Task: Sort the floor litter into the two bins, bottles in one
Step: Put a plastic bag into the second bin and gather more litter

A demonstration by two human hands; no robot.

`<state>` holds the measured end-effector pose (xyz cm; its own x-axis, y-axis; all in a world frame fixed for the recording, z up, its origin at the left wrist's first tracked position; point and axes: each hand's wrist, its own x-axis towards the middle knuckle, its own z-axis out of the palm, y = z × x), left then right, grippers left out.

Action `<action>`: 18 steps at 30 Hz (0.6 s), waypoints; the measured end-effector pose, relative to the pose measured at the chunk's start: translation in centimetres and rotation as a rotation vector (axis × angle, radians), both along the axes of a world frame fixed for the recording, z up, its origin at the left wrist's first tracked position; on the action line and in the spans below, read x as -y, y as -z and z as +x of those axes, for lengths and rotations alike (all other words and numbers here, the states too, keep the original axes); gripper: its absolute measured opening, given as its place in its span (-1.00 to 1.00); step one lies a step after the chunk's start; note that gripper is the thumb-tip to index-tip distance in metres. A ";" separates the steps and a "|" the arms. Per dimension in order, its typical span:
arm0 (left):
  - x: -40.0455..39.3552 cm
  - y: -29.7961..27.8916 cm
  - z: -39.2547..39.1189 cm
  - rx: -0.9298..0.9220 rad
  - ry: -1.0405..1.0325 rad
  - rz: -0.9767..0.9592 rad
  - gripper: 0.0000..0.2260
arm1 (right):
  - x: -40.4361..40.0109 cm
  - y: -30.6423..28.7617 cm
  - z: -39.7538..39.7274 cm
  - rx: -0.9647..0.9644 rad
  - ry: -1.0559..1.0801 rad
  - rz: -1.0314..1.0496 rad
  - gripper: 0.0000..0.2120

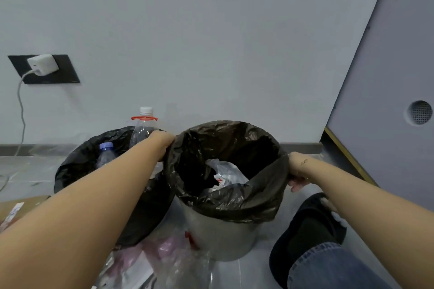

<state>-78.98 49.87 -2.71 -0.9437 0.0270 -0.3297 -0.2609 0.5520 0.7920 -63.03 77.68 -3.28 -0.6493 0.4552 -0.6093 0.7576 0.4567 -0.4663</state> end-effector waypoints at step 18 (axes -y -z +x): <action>0.7 -0.6 10.8 -0.180 0.015 0.516 -0.53 | 5.1 -3.5 0.5 -0.542 -0.429 0.522 -0.54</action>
<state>-68.14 49.21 -2.15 -0.9822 0.1567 -0.1036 -0.0914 0.0830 0.9924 -62.54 72.57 0.19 -0.9695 0.2394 0.0531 0.2044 0.9086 -0.3643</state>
